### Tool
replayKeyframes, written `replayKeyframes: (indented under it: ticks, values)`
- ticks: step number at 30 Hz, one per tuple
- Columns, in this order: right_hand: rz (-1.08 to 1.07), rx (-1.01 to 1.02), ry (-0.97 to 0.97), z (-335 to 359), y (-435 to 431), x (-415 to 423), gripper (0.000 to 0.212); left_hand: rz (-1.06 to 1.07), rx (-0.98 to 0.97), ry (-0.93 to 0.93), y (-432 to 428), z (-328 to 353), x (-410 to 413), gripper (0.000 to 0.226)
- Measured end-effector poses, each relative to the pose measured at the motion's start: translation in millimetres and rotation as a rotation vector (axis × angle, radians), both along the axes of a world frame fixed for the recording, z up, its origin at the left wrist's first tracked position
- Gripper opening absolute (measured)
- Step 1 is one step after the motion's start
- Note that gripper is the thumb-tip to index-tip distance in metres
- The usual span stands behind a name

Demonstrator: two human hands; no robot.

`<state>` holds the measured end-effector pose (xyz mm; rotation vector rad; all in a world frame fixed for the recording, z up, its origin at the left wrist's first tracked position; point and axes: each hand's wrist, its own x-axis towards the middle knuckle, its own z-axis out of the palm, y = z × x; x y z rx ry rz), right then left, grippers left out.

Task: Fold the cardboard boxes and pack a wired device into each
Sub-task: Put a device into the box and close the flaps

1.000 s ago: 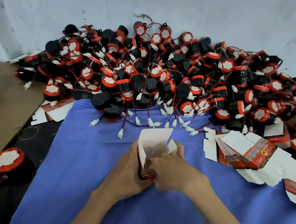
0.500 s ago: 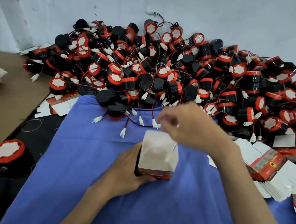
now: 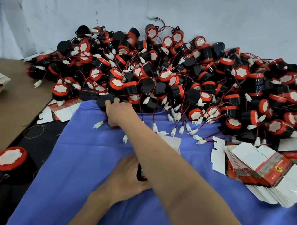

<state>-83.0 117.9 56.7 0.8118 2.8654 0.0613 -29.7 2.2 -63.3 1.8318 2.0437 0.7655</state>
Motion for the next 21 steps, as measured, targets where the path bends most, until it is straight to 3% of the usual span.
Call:
replayKeyframes:
  ticks: [2,7,10,13,15,17,18,21]
  values:
    - [0.026,0.008,0.025,17.6,-3.4,10.5,0.050,0.011,0.030,-0.183,-1.2,5.4,0.8,0.051]
    - [0.023,-0.177,0.505,62.3,-1.2,70.9,0.057,-0.022,0.064,-0.298,0.6,21.6,8.8,0.119]
    - [-0.014,-0.491,1.091,62.5,-4.0,122.3,0.058,-0.049,0.132,-0.305,-6.1,20.5,10.3,0.129]
    - [0.026,-0.866,1.658,43.2,-21.5,167.8,0.054,-0.008,0.289,-0.318,-15.5,31.0,11.8,0.107]
    - [0.059,-1.027,1.912,29.8,-34.1,188.3,0.048,0.079,0.620,-0.219,-21.9,45.7,18.9,0.075]
    - [0.083,-1.110,2.040,19.3,-47.9,204.0,0.046,0.172,0.882,-0.253,-30.6,58.7,32.1,0.043]
    - [0.085,-1.081,2.062,13.5,-56.5,210.8,0.047,0.153,0.923,-0.323,-36.0,64.8,41.4,0.034]
    - [0.098,-0.796,1.974,-16.0,-87.2,226.8,0.058,-0.007,0.726,-0.665,-47.9,81.2,71.8,0.041]
